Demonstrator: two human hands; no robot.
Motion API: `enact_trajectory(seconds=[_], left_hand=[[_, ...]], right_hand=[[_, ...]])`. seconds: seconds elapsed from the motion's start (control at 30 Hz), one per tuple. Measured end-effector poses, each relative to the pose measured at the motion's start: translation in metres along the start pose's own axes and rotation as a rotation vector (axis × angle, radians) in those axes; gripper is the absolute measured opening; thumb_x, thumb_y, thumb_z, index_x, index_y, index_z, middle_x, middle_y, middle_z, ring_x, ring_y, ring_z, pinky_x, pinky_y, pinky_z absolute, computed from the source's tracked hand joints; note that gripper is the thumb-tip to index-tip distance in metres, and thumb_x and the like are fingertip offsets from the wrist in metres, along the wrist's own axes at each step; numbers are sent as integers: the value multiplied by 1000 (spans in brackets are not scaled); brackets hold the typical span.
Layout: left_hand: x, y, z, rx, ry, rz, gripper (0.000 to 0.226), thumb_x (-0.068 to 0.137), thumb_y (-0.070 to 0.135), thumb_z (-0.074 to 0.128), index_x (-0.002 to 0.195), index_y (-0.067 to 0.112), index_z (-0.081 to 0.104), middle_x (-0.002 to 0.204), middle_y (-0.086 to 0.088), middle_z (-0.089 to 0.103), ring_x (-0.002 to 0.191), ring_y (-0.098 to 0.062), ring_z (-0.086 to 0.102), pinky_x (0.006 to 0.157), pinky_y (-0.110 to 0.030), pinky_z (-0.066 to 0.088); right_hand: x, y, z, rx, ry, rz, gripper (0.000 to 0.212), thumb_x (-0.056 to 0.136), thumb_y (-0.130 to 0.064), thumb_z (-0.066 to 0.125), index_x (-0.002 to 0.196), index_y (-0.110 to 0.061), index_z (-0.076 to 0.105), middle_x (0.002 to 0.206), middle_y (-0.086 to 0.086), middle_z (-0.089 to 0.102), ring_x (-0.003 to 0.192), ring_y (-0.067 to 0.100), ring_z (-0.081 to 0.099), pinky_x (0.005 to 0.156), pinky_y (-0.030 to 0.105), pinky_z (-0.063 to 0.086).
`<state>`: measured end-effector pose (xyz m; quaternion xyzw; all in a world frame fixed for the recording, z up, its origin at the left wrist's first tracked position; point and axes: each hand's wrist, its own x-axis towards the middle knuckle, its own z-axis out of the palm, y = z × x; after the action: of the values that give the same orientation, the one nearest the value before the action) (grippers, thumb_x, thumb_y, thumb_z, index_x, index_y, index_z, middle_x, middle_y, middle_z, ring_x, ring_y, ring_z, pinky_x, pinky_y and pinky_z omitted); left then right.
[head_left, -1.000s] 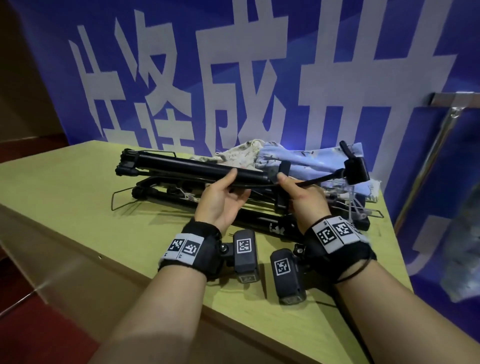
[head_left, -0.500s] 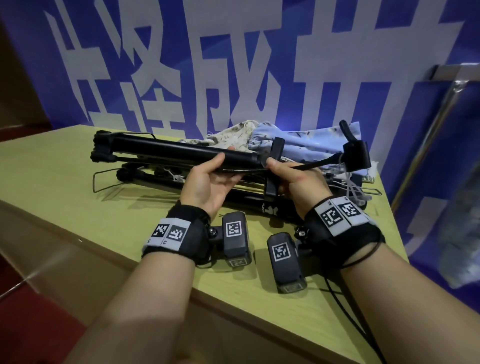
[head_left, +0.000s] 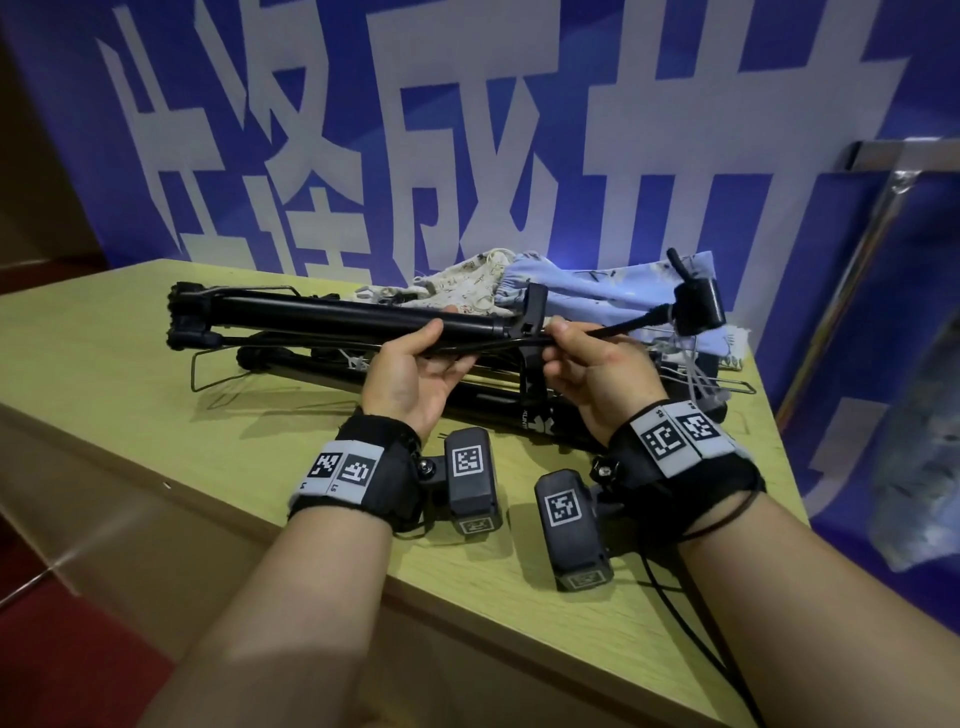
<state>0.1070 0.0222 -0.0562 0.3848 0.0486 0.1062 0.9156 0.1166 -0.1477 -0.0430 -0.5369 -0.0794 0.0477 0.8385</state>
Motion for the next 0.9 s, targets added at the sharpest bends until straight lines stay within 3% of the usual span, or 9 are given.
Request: enact_trajectory(seconds=[0.17, 0.3, 0.5, 0.67, 0.9], left_hand=[[-2, 0, 1, -50, 17, 3, 44, 94, 3, 50, 138, 2, 49, 128, -20, 62, 114, -33, 62, 81, -39, 56], [-4, 0, 2, -88, 1, -3, 43, 94, 1, 49, 137, 1, 49, 127, -18, 63, 115, -33, 62, 83, -41, 55], [-3, -1, 2, -62, -68, -21, 19, 95, 2, 49, 109, 2, 62, 98, -12, 73, 111, -31, 64, 82, -41, 56], [-2, -3, 2, -57, -68, -8, 52, 85, 1, 60, 136, -2, 50, 121, -19, 67, 111, -32, 65, 76, -38, 60], [-4, -4, 2, -61, -91, 4, 70, 68, 0, 66, 136, -4, 49, 124, -22, 64, 107, -32, 67, 71, -35, 59]], right_hand=[[0, -1, 1, 10, -29, 47, 19, 92, 0, 51, 81, -13, 58, 50, -7, 60, 42, 1, 54, 58, 13, 46], [-1, 0, 1, 21, -20, 52, 20, 92, 3, 49, 86, -13, 58, 58, -4, 60, 45, 1, 55, 61, 16, 46], [0, 1, 1, 122, 91, 34, 15, 91, 2, 55, 84, -10, 60, 52, -4, 63, 45, 4, 59, 54, 13, 51], [-1, 0, 1, 64, 125, 42, 13, 92, -3, 56, 83, -12, 60, 50, -5, 62, 43, 3, 58, 59, 17, 45], [2, 2, 0, 34, 151, 46, 19, 93, -5, 54, 77, -14, 60, 57, -3, 60, 45, 4, 54, 58, 20, 36]])
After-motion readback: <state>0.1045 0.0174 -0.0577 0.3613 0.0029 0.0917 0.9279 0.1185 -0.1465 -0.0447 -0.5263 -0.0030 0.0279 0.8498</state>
